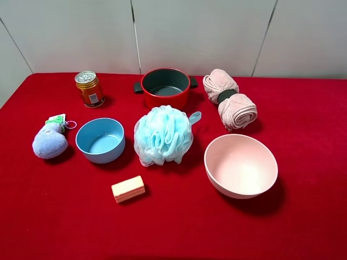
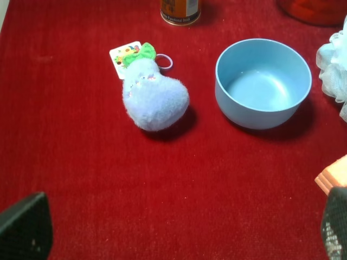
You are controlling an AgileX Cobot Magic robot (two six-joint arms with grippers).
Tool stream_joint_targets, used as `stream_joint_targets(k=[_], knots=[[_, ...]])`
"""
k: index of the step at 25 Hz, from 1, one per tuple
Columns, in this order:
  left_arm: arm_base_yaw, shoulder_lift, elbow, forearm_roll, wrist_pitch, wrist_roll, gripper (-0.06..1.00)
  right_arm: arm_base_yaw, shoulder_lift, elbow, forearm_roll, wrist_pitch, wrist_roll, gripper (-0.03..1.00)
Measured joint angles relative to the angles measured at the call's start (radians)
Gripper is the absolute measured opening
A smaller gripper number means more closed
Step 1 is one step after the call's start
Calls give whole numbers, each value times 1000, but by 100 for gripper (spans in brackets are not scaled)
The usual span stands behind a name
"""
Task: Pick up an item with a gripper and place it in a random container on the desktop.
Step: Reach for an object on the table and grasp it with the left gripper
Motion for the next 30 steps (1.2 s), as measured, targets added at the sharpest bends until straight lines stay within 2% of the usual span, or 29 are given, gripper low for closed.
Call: stream_joint_targets(k=[30], knots=[[0, 3, -23, 6, -20, 0, 97, 0, 0, 0, 0, 0, 0, 69]])
